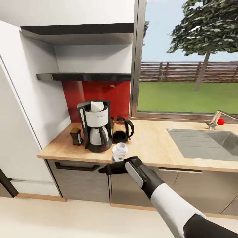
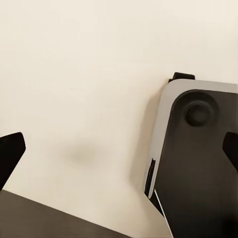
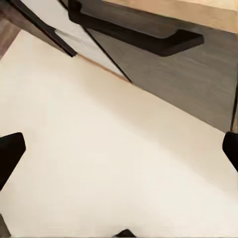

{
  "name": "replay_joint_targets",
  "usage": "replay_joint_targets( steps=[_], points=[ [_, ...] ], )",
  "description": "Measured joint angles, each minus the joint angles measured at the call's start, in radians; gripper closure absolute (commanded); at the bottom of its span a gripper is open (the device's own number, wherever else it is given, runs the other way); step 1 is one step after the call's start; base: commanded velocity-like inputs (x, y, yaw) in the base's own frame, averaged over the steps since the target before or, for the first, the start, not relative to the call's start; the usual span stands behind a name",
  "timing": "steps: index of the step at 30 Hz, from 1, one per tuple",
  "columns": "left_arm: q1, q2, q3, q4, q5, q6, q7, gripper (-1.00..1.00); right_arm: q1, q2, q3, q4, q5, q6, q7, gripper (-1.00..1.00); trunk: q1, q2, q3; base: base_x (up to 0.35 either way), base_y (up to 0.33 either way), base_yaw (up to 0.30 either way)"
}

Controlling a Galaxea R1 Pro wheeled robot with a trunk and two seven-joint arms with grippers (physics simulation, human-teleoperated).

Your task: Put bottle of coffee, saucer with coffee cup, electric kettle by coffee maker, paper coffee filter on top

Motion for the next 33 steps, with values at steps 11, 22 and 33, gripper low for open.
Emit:
replay_joint_targets(
  steps=[11, 22, 33],
  points=[
    [0.0, -0.001, -0.004, 0.0, -0.001, 0.001, 0.0, -1.0, 0.059, 0.0, 0.053, 0.574, 0.094, -0.132, 0.361, -1.0, 0.0, 0.0, 0.0, 0.0, 0.0, 0.0],
    [0.0, -0.004, -0.004, 0.0, -0.007, -0.004, -0.001, -1.0, 0.344, -0.03, 0.042, 0.743, 0.237, -0.483, -0.061, -1.0, 0.0, 0.0, 0.0, 0.0, 0.0, 0.0],
    [0.0, -0.005, -0.003, -0.01, -0.006, -0.005, -0.003, -1.0, 0.535, -0.089, 0.015, 0.746, -0.078, -0.614, -0.298, -1.0, 0.0, 0.0, 0.0, 0.0, 0.0, 0.0]
  ],
)
